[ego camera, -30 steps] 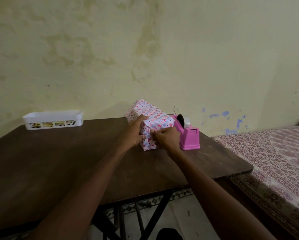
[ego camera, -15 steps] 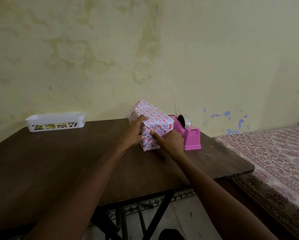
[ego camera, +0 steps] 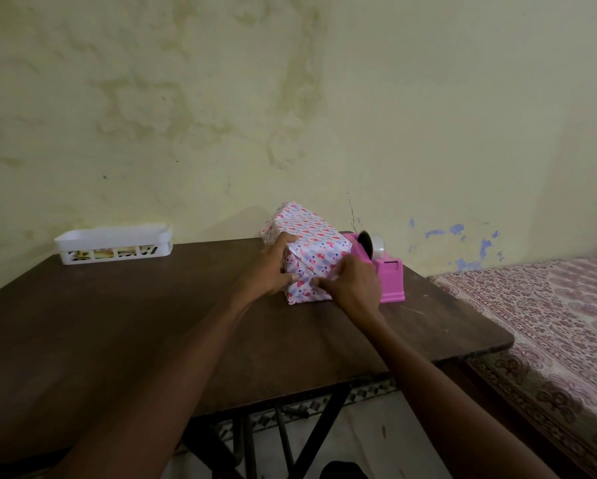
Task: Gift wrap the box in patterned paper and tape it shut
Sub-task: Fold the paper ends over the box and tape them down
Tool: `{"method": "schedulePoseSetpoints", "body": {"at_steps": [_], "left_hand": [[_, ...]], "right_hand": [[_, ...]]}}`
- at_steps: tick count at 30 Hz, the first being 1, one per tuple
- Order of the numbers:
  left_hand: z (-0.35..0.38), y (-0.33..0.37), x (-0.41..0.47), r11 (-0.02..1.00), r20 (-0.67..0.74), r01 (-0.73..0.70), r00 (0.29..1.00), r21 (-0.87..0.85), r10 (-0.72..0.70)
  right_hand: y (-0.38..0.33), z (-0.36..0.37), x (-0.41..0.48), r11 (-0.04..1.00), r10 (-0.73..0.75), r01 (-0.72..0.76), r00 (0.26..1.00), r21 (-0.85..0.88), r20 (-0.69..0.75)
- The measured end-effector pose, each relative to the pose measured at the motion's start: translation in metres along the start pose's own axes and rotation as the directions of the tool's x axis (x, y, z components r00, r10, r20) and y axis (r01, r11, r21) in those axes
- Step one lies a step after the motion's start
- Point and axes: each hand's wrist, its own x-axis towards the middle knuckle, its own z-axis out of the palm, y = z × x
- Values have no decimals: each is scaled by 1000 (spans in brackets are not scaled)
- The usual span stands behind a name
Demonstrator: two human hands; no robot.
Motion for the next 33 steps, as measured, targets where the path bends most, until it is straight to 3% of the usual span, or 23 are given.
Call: {"method": "schedulePoseSetpoints", "body": {"at_steps": [3, 6, 10, 15, 17, 21, 23, 26, 29, 33], "left_hand": [[2, 3, -1, 998, -7, 33, 999, -46, -33], [3, 3, -2, 999, -22, 20, 1000, -50, -21], [3, 3, -2, 997, -27, 27, 999, -68, -28], [5, 3, -4, 999, -30, 16, 999, -43, -17], [7, 4, -6, 997, -29, 25, 999, -73, -27], [2, 17, -15, 935, -21, 98, 993, -341, -112], [-1, 25, -20, 882, -50, 112, 987, -458, -152], [-4, 42, -33, 863, -163, 96, 966, -497, -202], [-2, 53, -43, 842, -236, 134, 926, -523, -294], [-11, 54, -55, 802, -254, 111, 915, -586, -312]], "right_hand": [[-12, -4, 7, 997, -69, 67, 995, -36, -73], [-14, -4, 13, 995, -38, 32, 998, -98, -58], [-11, -4, 22, 999, -50, 50, 997, 1, 63], [-1, -8, 23, 988, -130, 137, 987, -68, 93], [-1, -12, 23, 990, -130, 139, 976, -38, 174], [-11, -27, 31, 967, 37, -107, 957, 230, 289], [-18, -37, 33, 902, 103, -229, 937, 367, 333], [-26, -48, 31, 775, 223, -432, 870, 460, 440], [-29, -56, 27, 752, 228, -470, 844, 463, 485], [-35, -68, 25, 772, 160, -389, 885, 503, 438]]}}
